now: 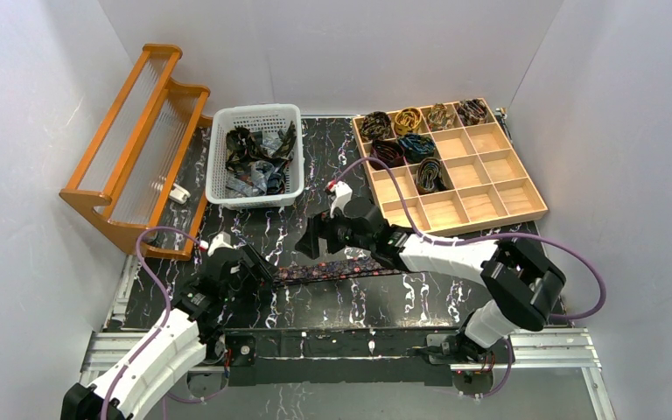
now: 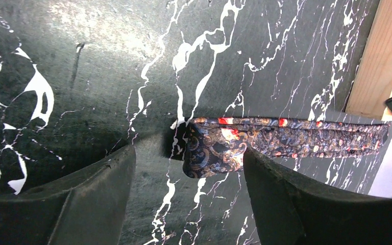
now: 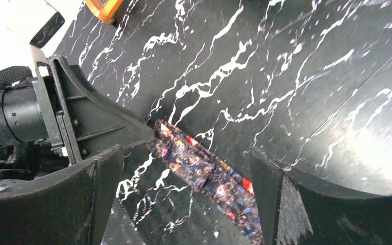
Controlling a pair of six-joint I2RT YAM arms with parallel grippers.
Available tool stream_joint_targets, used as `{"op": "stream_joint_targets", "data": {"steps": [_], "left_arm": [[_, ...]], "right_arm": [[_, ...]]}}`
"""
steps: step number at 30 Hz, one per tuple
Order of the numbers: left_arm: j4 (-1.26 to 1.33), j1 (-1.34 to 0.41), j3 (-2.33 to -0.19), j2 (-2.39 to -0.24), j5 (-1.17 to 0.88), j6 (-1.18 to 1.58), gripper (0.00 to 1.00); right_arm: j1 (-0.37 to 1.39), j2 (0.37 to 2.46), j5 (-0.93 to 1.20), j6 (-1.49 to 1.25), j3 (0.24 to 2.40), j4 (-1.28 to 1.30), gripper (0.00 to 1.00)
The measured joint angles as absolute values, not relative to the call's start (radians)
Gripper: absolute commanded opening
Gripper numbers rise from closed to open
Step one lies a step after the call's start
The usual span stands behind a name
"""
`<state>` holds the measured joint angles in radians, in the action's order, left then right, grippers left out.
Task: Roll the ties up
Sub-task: Roll the tie at the center of the board.
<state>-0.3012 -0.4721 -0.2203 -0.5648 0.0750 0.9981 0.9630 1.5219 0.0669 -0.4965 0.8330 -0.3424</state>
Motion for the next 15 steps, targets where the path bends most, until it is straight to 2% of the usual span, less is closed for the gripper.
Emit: {"op": "stream_joint_targets", "data": {"steps": [2,5,7,11,15], "left_arm": [[-0.288,-0.472,-0.220,-0.575,0.065,0.995,0.71],[-0.282,-0.472,-0.219,-0.579,0.058,0.994,0.66],[-0.283,-0.472,-0.219,-0.579,0.054,0.991,0.63],[-0.290,-0.472,-0.219,-0.579,0.051,0.978,0.61],[-0.297,-0.472,-0.219,-0.579,0.051,0.963,0.60]], "right_arm": [[0.964,1.525,0.078,-0.564,0.823,-0.337,0.88],[0.963,1.544,0.085,-0.664,0.823,-0.293,0.62],[0.961,1.578,0.106,-0.732,0.835,-0.246,0.52],[0.957,1.654,0.160,-0.819,0.867,-0.181,0.42],[0.956,1.716,0.224,-0.877,0.890,-0.162,0.38]]}}
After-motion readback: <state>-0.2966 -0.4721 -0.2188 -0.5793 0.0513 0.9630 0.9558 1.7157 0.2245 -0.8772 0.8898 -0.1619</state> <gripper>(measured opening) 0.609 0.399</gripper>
